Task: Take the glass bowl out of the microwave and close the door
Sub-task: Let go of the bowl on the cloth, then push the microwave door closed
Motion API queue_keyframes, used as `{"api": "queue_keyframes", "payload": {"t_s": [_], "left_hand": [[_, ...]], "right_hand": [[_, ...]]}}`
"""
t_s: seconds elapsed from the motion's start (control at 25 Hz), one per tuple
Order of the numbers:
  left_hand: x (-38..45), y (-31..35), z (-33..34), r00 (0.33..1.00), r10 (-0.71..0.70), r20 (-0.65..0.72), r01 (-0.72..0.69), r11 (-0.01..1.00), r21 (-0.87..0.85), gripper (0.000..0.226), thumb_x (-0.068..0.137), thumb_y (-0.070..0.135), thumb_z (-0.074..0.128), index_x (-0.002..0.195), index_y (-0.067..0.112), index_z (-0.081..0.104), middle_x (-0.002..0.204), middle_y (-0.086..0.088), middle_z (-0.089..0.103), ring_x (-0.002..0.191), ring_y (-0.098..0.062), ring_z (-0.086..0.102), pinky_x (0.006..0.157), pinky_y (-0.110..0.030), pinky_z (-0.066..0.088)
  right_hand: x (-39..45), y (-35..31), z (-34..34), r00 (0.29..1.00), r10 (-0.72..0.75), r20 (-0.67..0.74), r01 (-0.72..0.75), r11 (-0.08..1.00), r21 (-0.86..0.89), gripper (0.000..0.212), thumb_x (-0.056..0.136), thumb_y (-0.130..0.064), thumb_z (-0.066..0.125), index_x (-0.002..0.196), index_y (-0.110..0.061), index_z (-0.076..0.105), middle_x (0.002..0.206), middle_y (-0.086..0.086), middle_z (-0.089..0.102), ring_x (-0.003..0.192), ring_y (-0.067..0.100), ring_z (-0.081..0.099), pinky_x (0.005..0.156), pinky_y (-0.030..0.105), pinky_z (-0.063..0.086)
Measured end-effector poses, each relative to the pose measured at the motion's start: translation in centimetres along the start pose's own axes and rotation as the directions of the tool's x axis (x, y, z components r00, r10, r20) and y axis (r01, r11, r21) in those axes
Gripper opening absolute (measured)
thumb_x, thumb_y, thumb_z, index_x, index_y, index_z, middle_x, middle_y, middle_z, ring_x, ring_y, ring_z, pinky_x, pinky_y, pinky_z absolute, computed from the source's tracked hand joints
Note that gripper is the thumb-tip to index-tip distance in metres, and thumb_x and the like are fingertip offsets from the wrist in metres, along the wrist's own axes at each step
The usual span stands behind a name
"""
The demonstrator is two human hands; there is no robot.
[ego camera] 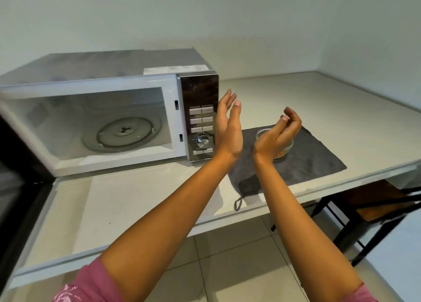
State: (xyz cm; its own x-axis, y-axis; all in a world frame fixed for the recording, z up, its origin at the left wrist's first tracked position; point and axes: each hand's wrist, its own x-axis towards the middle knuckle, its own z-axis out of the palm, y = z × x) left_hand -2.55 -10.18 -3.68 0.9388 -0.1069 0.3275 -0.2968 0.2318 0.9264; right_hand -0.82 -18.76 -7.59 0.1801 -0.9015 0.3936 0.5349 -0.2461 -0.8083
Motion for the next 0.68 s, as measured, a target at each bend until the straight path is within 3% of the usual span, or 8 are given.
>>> {"api": "queue_keyframes", "payload": {"t_s": [0.12, 0.24, 0.44, 0.52, 0.68], "left_hand": [[-0.3, 2.2, -2.7, 0.994, 0.063, -0.094, -0.058, 0.997, 0.054, 0.045, 0.102, 0.027, 0.046, 0.147, 0.025, 0.039, 0.148, 0.003, 0.046, 0.126, -0.003, 0.045, 0.095, -0.012, 0.038], [-0.8, 4.0, -5.2, 0.974, 0.116, -0.194, -0.089, 0.985, 0.145, 0.048, 0.100, 0.025, 0.050, 0.147, 0.027, 0.039, 0.149, 0.004, 0.045, 0.134, -0.012, 0.042, 0.106, -0.031, 0.038], [-2.3, 6.3, -10.1, 0.884, 0.204, -0.421, -0.003, 0.902, 0.432, 0.061, 0.092, 0.036, 0.054, 0.148, 0.037, 0.031, 0.155, 0.007, 0.036, 0.142, -0.019, 0.032, 0.112, -0.047, 0.034], [-2.8, 7.1, -12.0, 0.874, 0.182, -0.450, 0.106, 0.834, 0.542, 0.070, 0.089, 0.039, 0.056, 0.151, 0.034, 0.024, 0.159, 0.002, 0.029, 0.146, -0.025, 0.023, 0.115, -0.052, 0.029], [-3.7, 9.0, -15.3, 0.883, 0.115, -0.454, 0.300, 0.605, 0.737, 0.085, 0.088, 0.045, 0.056, 0.155, 0.017, 0.012, 0.164, -0.008, 0.014, 0.151, -0.028, -0.001, 0.121, -0.048, -0.001]], "right_hand": [[-3.4, -1.5, 1.7, 0.987, -0.066, 0.145, 0.059, 0.997, 0.055, 0.026, 0.103, -0.008, 0.040, 0.120, 0.004, 0.055, 0.118, 0.017, 0.061, 0.110, 0.015, 0.057, 0.094, 0.020, 0.044], [-6.5, -2.6, 2.9, 0.965, -0.110, 0.237, 0.091, 0.992, 0.088, 0.026, 0.102, -0.010, 0.041, 0.122, 0.000, 0.055, 0.120, 0.015, 0.062, 0.111, 0.013, 0.057, 0.093, 0.015, 0.044], [-11.1, -4.3, 4.3, 0.925, -0.082, 0.370, 0.025, 0.987, 0.157, 0.025, 0.102, -0.009, 0.042, 0.123, -0.002, 0.055, 0.120, 0.012, 0.061, 0.109, 0.007, 0.057, 0.093, 0.015, 0.046], [-12.8, -4.9, 4.7, 0.912, -0.061, 0.406, -0.007, 0.986, 0.166, 0.025, 0.102, -0.010, 0.043, 0.123, -0.005, 0.055, 0.119, 0.007, 0.060, 0.108, 0.003, 0.057, 0.093, 0.014, 0.045], [-16.4, -6.1, 5.2, 0.873, -0.001, 0.488, -0.099, 0.979, 0.180, 0.024, 0.102, -0.012, 0.043, 0.123, -0.008, 0.055, 0.120, 0.004, 0.061, 0.109, 0.007, 0.058, 0.095, 0.015, 0.045]]}}
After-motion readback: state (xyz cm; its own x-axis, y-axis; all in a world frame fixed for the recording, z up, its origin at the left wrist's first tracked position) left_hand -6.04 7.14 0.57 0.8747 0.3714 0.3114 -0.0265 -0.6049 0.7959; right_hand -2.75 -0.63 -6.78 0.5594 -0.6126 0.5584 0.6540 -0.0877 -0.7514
